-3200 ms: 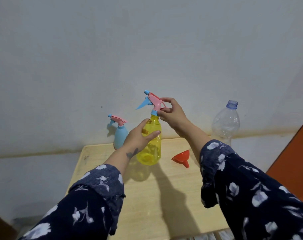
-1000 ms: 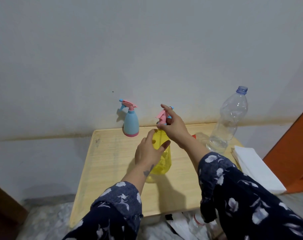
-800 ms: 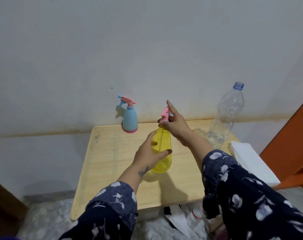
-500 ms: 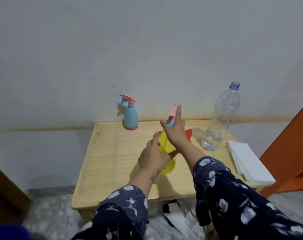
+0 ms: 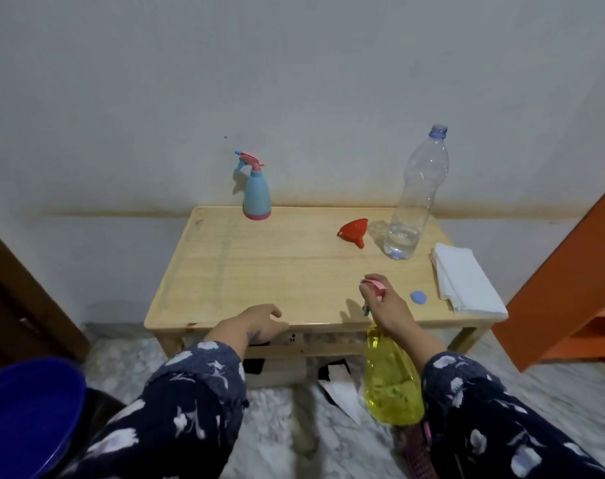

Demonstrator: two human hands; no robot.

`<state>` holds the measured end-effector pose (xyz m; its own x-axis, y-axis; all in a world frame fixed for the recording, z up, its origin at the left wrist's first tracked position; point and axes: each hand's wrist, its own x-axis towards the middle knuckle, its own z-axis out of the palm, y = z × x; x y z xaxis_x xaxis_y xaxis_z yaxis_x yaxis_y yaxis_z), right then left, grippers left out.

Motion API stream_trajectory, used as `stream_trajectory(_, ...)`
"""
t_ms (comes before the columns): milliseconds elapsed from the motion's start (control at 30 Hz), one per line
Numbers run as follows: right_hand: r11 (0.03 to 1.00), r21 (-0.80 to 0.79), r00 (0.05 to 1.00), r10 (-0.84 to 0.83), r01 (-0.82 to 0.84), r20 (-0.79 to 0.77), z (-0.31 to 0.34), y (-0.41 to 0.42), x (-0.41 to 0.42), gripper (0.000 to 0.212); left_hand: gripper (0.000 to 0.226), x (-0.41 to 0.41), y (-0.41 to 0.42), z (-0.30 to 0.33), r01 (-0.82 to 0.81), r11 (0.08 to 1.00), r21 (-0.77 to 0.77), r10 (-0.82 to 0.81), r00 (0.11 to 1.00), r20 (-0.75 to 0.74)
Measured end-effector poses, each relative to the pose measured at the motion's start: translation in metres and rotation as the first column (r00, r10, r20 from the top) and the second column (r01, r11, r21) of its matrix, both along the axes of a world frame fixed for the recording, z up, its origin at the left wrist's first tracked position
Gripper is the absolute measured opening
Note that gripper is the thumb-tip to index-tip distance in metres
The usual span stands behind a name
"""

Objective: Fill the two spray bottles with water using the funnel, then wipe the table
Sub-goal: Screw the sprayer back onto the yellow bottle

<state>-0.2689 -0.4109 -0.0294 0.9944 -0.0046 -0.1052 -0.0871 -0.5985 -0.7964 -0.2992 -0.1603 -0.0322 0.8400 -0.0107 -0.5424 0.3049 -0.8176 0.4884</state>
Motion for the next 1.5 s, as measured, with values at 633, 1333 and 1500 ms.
stream_trajectory(633,0.969,-0.018,0.968,0.247,-0.247,0.048,0.007,0.042,-0.035,0.033,0.046,-0.041,0.006,0.015,-0.052,0.992,0.116,0.041,0.995,0.096)
stream_trajectory(1333,0.9,0.381,0.966,0.132,-0.21,0.221,0.077,0.111,0.043,0.026,0.066,0.02,-0.004,0.048,-0.076,0.966,-0.247,0.127,0.972,0.197)
stream_trajectory(1500,0.846,0.499,0.954,0.036,-0.187,0.296,0.109,0.135,0.084,0.031,0.088,0.063,0.001,0.058,-0.064,0.921,-0.383,0.169,0.954,0.246)
